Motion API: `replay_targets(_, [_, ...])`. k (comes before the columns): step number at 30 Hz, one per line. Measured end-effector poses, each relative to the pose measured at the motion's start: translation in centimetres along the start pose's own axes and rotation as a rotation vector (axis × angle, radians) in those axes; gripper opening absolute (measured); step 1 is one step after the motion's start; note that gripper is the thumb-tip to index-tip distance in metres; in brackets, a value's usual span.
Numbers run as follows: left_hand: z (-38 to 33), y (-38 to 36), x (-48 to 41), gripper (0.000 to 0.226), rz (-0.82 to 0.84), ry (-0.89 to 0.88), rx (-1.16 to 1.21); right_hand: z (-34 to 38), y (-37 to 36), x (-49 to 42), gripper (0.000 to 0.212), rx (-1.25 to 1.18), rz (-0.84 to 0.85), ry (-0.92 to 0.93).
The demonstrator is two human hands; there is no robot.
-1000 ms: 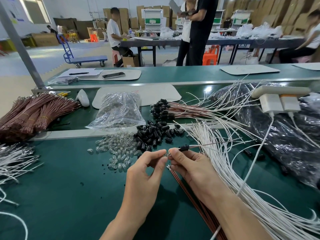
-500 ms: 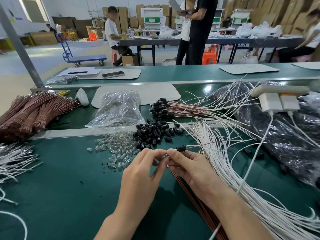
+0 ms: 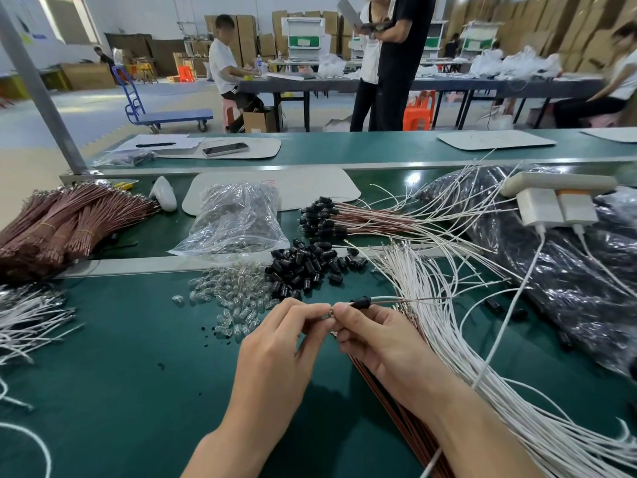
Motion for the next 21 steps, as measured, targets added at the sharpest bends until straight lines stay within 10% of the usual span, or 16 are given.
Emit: replay_targets(21, [-0.34,0.45,-0.15,0.018,0.006,-0.022,-0.033,0.23,-0.48,0.19,0.026,0.03,0.007,-0.015])
Point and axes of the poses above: each hand's wrist, its own x-axis away from the middle knuckle, its own y-axis out of the back of the hand, z = x × y, the point moved 2 cm from there along -x, towards the middle knuckle, and after that the axes turned 7 degrees about -x, right-handed, at the moved point
